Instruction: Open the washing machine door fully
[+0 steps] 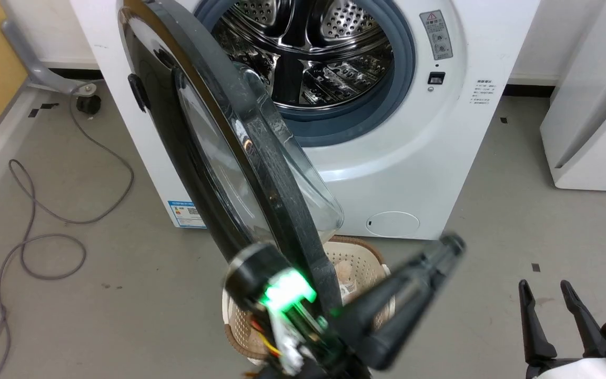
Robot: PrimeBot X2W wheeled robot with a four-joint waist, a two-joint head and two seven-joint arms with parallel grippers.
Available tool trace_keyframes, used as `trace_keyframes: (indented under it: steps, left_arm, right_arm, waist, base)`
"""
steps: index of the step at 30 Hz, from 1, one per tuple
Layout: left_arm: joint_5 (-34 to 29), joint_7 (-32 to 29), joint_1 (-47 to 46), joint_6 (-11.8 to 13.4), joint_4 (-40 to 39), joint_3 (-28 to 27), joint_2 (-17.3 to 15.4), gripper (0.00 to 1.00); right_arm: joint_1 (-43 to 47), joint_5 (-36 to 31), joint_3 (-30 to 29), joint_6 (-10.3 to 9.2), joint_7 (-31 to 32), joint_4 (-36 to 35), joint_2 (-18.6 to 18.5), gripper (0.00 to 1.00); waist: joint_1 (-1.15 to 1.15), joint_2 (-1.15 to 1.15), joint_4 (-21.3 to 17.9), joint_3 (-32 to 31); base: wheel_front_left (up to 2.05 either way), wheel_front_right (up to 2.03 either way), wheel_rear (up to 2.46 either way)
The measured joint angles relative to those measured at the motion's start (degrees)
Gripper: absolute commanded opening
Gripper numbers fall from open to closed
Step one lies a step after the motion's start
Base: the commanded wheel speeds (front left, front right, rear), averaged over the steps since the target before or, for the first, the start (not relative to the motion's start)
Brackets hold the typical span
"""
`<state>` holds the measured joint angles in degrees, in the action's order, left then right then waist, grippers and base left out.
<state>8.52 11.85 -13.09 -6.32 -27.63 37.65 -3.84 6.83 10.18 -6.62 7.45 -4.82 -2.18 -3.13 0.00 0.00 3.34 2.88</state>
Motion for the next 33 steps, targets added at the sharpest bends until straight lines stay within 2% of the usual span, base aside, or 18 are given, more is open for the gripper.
trace_keyframes:
  steps: [7,13,15,20,33]
  left_arm:
    - [3.22,-6.41,1.42,-0.51,2.90,6.30,-3.79,0.00]
    - [5.78,-13.32,3.11,-0.70,8.67,7.71,-6.31,0.00]
    - [5.84,-14.62,3.63,0.05,11.36,7.56,-6.44,0.00]
    - [5.78,-15.36,3.63,2.36,17.72,5.77,-6.13,0.00]
    - [7.35,-11.78,-1.24,6.47,30.74,1.45,-1.80,0.00]
  right_arm:
    - [0.02,0.35,-0.01,0.00,0.22,0.36,0.00,1.00]
    - [0.02,0.46,0.22,0.00,0.24,1.15,0.00,1.00]
    - [0.02,0.66,0.38,0.00,0.25,1.53,0.00,1.00]
    - [-0.01,1.00,0.45,0.00,0.20,2.25,0.01,1.00]
    - [-0.07,1.99,0.96,0.00,-0.35,4.54,0.01,1.00]
  waist:
    - [0.00,0.00,0.28,0.04]
    - [0.00,0.00,0.00,-0.03]
    - [0.00,0.00,-0.21,0.04]
    - [0.00,0.00,-0.66,0.36]
    - [0.00,0.00,-1.14,0.72]
  base:
    - [0.00,0.00,0.00]
    - [0.00,0.00,0.00]
    - [0.00,0.00,0.00]
    - [0.00,0.00,0.00]
    - [0.00,0.00,0.00]
